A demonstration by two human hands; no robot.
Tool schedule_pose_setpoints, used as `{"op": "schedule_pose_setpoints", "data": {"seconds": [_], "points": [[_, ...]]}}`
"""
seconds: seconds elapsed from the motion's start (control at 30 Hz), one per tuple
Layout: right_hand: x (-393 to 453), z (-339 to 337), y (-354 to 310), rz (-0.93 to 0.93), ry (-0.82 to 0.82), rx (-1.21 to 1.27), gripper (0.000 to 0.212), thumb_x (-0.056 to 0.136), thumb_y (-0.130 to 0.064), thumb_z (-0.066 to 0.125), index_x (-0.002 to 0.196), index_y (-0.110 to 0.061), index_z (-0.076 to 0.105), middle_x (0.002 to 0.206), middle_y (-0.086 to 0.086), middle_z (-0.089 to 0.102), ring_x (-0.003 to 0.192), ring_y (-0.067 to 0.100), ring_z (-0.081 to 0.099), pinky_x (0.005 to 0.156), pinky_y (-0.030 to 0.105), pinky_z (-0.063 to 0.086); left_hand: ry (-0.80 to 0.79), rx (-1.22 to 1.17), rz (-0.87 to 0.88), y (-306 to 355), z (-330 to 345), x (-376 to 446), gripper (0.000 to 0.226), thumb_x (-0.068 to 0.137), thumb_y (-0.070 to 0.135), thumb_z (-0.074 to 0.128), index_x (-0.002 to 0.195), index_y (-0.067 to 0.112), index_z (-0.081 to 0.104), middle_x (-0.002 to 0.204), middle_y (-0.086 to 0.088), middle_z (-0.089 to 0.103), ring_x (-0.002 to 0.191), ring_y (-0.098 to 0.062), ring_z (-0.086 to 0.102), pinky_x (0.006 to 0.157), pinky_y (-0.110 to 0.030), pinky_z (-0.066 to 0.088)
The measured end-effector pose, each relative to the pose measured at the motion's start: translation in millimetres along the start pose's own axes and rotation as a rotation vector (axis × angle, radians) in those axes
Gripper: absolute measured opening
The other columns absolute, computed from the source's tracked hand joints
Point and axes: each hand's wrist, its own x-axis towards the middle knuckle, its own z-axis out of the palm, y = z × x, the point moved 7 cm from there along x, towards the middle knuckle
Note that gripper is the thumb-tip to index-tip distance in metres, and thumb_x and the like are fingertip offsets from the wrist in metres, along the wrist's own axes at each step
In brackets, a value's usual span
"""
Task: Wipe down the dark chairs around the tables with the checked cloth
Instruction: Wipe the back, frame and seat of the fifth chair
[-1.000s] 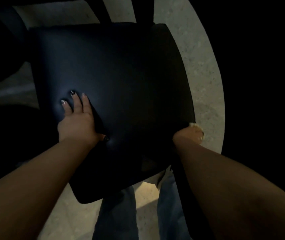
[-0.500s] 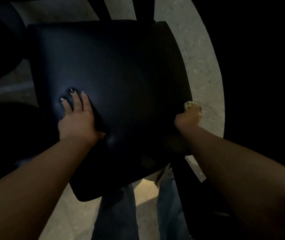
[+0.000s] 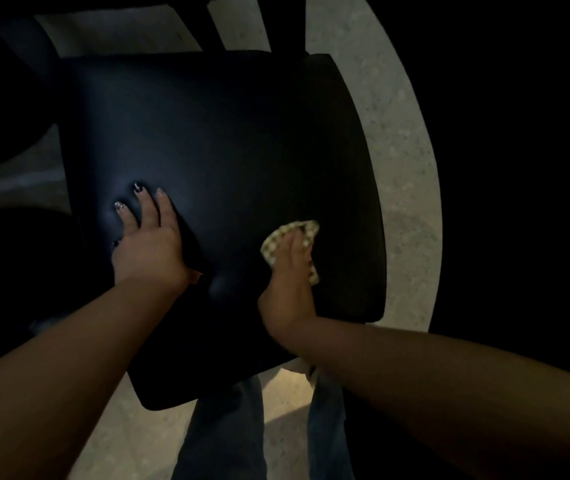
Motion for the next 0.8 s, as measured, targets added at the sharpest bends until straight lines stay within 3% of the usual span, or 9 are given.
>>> {"op": "schedule_pose_setpoints", "data": {"seconds": [0.1,0.27,0.37,0.47,0.57,0.63,0.7,0.8], "points": [[46,-66,48,0.105,0.179,0.195,0.074,0.084,0.001,0.053,0.149,-0.001,0.017,0.157,0.017,0.013,0.145,0.03,0.013,0.118,0.045,0.018,0.023,0.003,0.018,-1,-1,1,0.142,0.057,0.049,0.088,0.154,0.011,-0.009,0.161,-0.009,-0.015,0.147,-0.04,-0.004,0.11,-0.056,0.032],[91,-85,93,0.263,0.272,0.162,0.073,0.085,0.004,0.05,0.15,-0.002,0.017,0.158,0.013,0.013,0.145,0.027,0.014,0.119,0.034,0.009,0.045,-0.001,0.034,-3,3,1,0.143,0.057,0.05,0.088,0.153,0.011,-0.01,0.161,-0.011,-0.014,0.147,-0.041,-0.003,0.112,-0.051,0.031],[67,-47,34,-0.023,0.258,0.116,0.072,0.084,0.001,0.051,0.148,0.002,0.019,0.156,0.022,0.011,0.145,0.036,0.009,0.117,0.043,0.009,0.043,-0.024,0.035,-1,2,2,0.141,0.059,0.046,0.088,0.153,0.01,-0.01,0.161,-0.011,-0.015,0.146,-0.042,-0.005,0.113,-0.053,0.029],[24,8,-34,-0.493,0.03,-0.017,0.07,0.08,0.003,0.042,0.147,0.003,0.023,0.156,0.024,0.01,0.145,0.042,0.003,0.119,0.049,0.006,0.029,-0.068,0.033,1,2,-1,0.139,0.06,0.039,0.089,0.153,0.009,-0.009,0.161,-0.012,-0.015,0.146,-0.042,-0.007,0.113,-0.056,0.027],[13,16,-47,-0.599,0.019,0.077,0.065,0.078,0.001,0.034,0.143,0.008,0.031,0.153,0.024,0.023,0.143,0.045,0.011,0.116,0.056,0.015,0.019,-0.114,0.017,1,2,-3,0.138,0.061,0.035,0.09,0.153,0.01,-0.01,0.161,-0.009,-0.017,0.147,-0.039,-0.011,0.109,-0.059,0.028],[41,-24,-37,-0.455,0.176,0.129,0.063,0.082,-0.004,0.029,0.143,0.005,0.032,0.15,0.028,0.027,0.14,0.045,0.022,0.114,0.056,0.021,0.017,-0.135,0.013,1,2,-3,0.138,0.061,0.033,0.09,0.153,0.01,-0.01,0.16,-0.008,-0.019,0.146,-0.039,-0.012,0.109,-0.06,0.027],[89,-75,-1,-0.197,0.333,0.213,0.06,0.083,0.001,0.042,0.142,-0.002,0.037,0.146,0.024,0.035,0.135,0.04,0.032,0.111,0.052,0.03,0.028,-0.157,0.019,1,2,-2,0.139,0.06,0.031,0.091,0.153,0.011,-0.01,0.16,-0.007,-0.021,0.146,-0.038,-0.014,0.11,-0.06,0.024],[145,-119,75,0.251,0.379,0.331,0.057,0.082,-0.003,0.051,0.139,-0.008,0.041,0.139,0.017,0.044,0.127,0.034,0.043,0.105,0.043,0.039,0.026,-0.186,0.017,1,4,-2,0.139,0.06,0.029,0.091,0.153,0.011,-0.011,0.16,-0.007,-0.022,0.146,-0.038,-0.015,0.112,-0.059,0.021]]}}
